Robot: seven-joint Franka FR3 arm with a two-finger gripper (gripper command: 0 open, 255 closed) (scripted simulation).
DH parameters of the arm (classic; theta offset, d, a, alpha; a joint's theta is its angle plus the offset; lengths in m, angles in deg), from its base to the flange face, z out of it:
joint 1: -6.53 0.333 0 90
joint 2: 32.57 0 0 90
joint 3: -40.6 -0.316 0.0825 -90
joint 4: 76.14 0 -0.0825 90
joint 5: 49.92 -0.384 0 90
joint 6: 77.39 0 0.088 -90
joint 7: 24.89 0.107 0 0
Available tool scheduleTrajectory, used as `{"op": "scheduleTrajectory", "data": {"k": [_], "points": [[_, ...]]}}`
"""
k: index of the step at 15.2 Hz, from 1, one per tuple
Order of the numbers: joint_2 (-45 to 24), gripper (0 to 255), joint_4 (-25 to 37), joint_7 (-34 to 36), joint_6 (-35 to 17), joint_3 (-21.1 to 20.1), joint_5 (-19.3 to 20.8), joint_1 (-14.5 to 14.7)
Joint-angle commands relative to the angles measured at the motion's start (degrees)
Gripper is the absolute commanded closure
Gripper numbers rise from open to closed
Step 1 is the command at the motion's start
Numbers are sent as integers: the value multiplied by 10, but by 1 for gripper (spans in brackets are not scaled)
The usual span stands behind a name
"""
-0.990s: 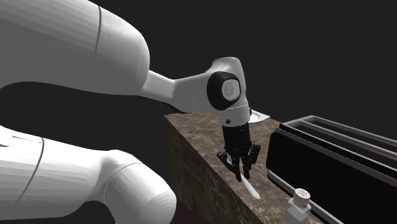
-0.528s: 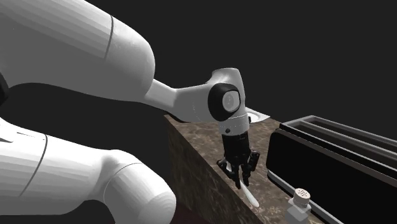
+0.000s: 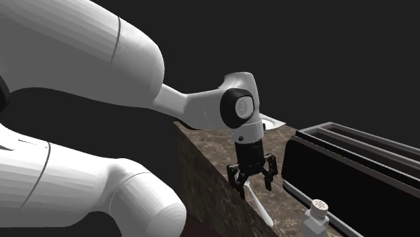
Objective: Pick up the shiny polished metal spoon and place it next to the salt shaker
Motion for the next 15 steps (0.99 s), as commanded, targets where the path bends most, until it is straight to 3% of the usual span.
{"op": "scheduleTrajectory", "data": {"k": [1,3,7,15], "points": [[0,0,0,0,0,0,0,0],[0,0,0,0,0,0,0,0],[28,0,54,-7,84,-32,-38,19],[28,0,54,-7,84,-32,-38,19]]}}
